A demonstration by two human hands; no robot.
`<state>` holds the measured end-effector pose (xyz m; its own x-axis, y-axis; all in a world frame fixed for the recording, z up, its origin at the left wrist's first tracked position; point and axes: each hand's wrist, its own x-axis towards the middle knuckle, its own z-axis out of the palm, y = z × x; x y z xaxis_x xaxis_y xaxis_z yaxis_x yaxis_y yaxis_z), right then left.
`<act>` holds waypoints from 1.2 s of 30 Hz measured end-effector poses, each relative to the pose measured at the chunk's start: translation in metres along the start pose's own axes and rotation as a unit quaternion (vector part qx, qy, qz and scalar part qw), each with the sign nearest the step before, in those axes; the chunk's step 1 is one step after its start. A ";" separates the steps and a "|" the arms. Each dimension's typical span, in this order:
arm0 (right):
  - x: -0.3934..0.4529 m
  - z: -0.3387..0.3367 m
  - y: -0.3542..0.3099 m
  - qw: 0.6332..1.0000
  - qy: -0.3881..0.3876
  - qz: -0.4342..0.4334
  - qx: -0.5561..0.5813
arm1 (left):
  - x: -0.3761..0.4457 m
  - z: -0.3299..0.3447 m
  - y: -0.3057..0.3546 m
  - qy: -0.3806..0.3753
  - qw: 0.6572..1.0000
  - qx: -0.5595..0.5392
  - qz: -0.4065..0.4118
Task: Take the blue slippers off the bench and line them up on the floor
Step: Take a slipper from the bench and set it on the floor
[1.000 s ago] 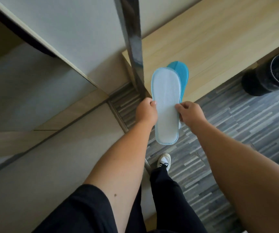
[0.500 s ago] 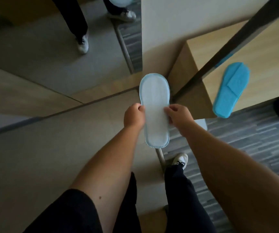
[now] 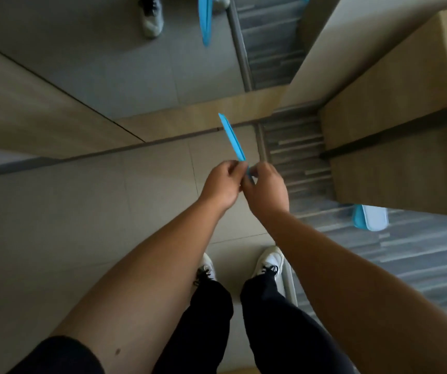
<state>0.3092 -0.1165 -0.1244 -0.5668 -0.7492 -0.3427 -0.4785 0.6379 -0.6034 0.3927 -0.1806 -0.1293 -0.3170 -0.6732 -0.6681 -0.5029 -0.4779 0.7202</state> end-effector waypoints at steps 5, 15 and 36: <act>0.038 0.059 0.056 0.987 -0.044 -0.151 -0.035 | 0.067 0.011 -0.066 0.045 0.996 -0.068 -0.027; 0.177 0.153 0.184 0.964 -0.157 0.152 0.151 | 0.199 0.023 -0.180 -0.007 0.989 -0.139 -0.057; 0.285 0.220 0.251 0.990 -0.053 0.076 -0.101 | 0.358 0.083 -0.229 0.095 0.962 0.257 0.013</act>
<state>0.1746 -0.2090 -0.5320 -0.5738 -0.6491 -0.4995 -0.5237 0.7596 -0.3856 0.3273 -0.2656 -0.5490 -0.2058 -0.7955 -0.5699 -0.8434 -0.1511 0.5155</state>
